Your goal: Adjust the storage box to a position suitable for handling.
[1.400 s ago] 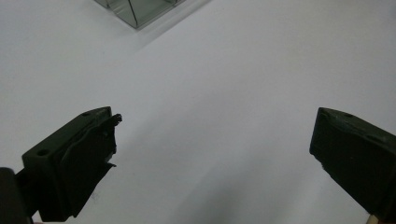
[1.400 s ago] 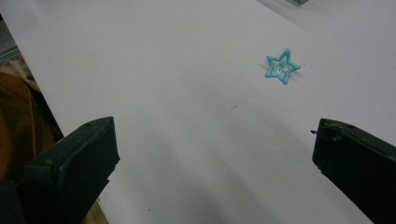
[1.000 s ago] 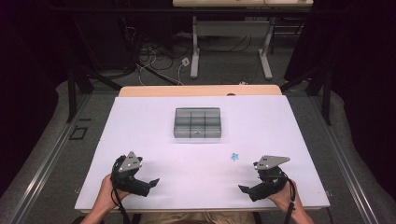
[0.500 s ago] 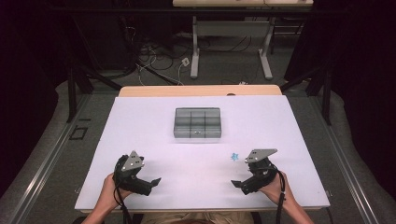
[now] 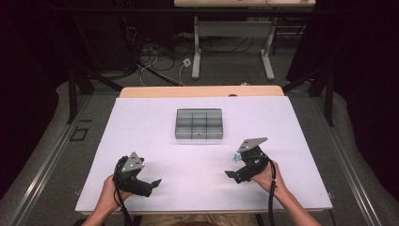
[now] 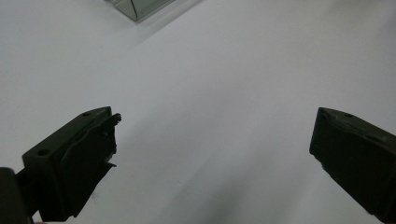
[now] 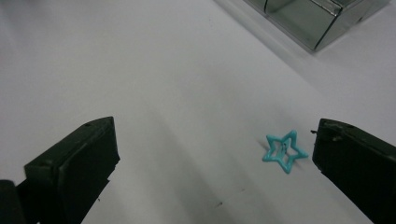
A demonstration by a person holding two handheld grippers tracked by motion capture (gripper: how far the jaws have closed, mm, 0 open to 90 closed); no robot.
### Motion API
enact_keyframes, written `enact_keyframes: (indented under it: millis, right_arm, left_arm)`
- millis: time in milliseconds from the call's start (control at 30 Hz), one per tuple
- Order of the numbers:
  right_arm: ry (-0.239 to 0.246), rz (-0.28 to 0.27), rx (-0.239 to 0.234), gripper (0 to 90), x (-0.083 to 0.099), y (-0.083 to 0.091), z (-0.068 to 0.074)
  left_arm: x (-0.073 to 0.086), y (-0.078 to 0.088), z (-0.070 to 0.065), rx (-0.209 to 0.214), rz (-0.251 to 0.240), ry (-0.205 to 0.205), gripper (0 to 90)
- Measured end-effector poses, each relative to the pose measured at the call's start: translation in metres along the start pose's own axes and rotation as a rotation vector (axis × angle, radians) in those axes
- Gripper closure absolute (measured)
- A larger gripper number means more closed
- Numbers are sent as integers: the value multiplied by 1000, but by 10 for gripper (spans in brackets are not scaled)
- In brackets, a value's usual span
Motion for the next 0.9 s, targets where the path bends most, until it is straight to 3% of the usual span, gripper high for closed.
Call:
enact_keyframes:
  millis: [167,400,467,900]
  right_arm:
    - [11,15,-16,0,-11,-7,-4]
    - [-17,28,-35,0,-24,-17,-12]
    - [-15,5,-32,0,-28,-19,-14]
    - [-30,10,-49,0,-44,-31,-26]
  left_arm:
    - [0,0,0,-3,0,-2,4]
    - [0,0,1,-4,3,-2,4]
    - [0,0,1,-5,3,-2,4]
    - [1,1,3,-9,0,-1,4]
Point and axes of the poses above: each handheld gripper's, and its own axes: y roughly backward along the jaws, x roughly out of its underside, z roughly to its left, the point moved 7 cm from there along -y, roughly forward along the jaws, and after that the axes turned 3 degrees about -y, right-handed, at the moved point
